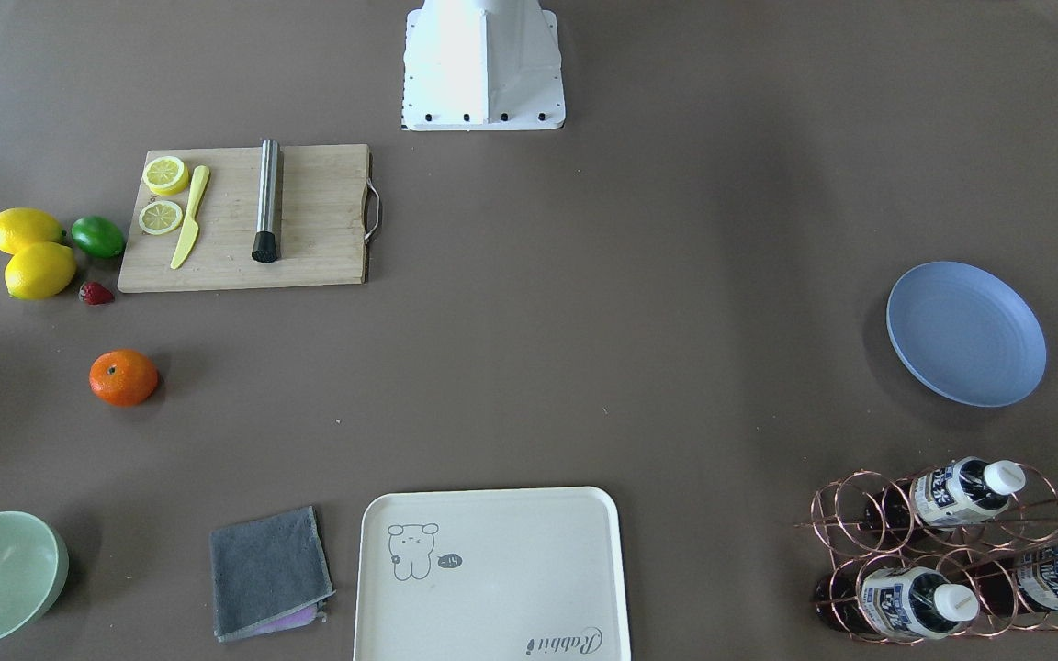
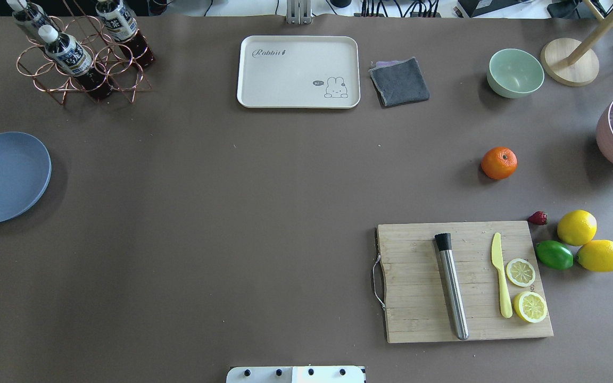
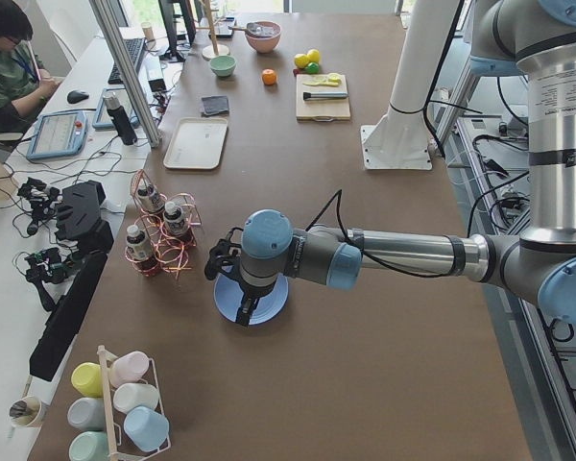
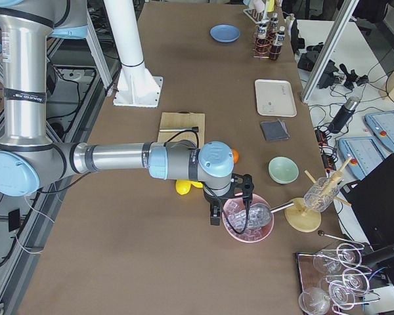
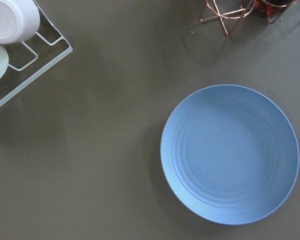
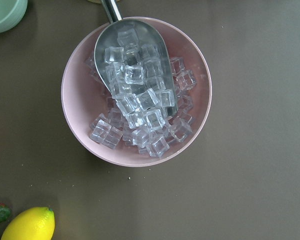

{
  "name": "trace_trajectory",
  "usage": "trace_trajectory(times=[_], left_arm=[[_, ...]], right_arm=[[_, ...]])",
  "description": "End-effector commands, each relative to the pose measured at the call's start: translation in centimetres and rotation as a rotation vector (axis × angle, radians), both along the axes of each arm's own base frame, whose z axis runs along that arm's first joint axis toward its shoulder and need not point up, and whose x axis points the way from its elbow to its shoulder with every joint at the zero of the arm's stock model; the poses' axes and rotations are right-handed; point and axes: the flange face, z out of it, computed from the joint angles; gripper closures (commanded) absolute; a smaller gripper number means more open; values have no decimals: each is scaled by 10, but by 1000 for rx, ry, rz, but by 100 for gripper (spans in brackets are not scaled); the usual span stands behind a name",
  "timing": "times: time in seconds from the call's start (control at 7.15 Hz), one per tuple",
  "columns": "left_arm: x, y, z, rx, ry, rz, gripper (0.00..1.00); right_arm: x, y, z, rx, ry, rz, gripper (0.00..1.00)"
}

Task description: Pick orange to plate

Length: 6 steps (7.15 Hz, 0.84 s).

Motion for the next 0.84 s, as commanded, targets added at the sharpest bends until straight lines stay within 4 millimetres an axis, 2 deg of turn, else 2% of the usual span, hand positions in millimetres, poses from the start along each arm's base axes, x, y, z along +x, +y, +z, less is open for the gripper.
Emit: trace_trajectory(times=[0.0, 0.14, 0.42, 0.56, 0.7], left_arm=[[2, 2, 5, -5, 33, 9, 2], [2, 1, 1, 24, 33, 6, 2], [2, 2, 20, 5, 34, 3, 2], [6, -5, 37, -23, 35, 10, 2], [18, -25, 48, -39, 33, 30, 2]], right_arm=[[0, 3, 2, -5, 0, 0, 0], [0, 1, 0, 2, -1, 0, 0], [0, 1, 1, 5, 4, -6, 0], [0, -1, -1, 6, 2, -4, 0], [-2, -7, -6, 16, 3, -7, 0]])
